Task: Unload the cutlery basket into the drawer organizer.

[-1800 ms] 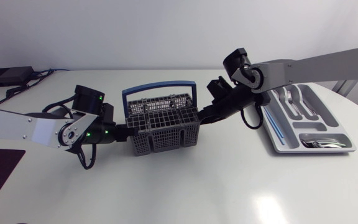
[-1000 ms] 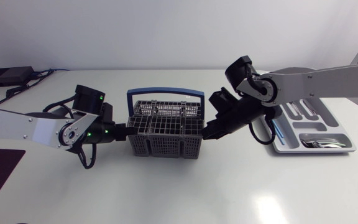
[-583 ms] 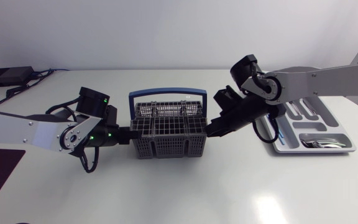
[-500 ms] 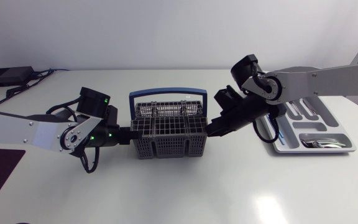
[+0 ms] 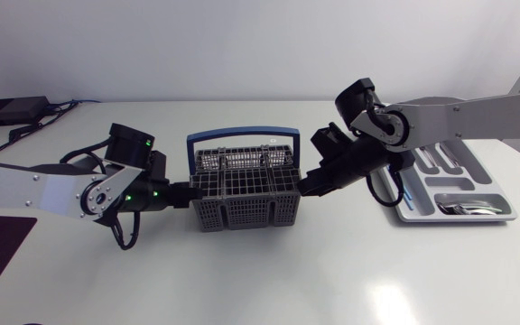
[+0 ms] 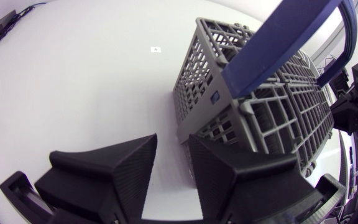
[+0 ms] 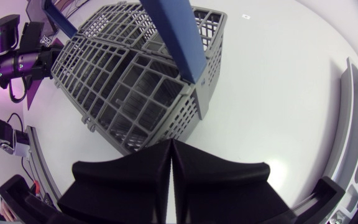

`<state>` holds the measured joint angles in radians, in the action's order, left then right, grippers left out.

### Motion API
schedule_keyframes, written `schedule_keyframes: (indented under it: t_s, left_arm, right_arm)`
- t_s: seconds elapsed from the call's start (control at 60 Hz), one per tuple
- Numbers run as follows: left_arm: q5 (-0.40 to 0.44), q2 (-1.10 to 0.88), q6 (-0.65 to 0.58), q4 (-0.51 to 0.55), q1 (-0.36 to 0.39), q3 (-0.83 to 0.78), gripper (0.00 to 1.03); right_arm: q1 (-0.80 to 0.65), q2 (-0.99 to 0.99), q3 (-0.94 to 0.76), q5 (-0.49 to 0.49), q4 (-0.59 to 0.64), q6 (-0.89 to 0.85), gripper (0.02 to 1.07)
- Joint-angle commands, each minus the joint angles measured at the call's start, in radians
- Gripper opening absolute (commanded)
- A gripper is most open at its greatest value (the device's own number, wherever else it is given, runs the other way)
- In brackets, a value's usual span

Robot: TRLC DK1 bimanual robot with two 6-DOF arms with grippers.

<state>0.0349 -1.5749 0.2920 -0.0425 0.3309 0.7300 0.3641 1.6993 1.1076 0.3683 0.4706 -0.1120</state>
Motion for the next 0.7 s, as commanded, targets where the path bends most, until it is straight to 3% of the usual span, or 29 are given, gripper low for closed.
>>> schedule_keyframes:
  t_s: [0.0,0.683]
  left_arm:
    - [0.02,0.041,-0.004,0.004,-0.018,-0.001,0.46]
    - [0.022,0.108,-0.005,0.036,-0.044,-0.017,0.46]
  right_arm:
    - [-0.002,-0.027,-0.031,0.015,-0.021,-0.006,0.08]
    - [0.056,-0.072,-0.063,-0.031,-0.026,-0.005,0.08]
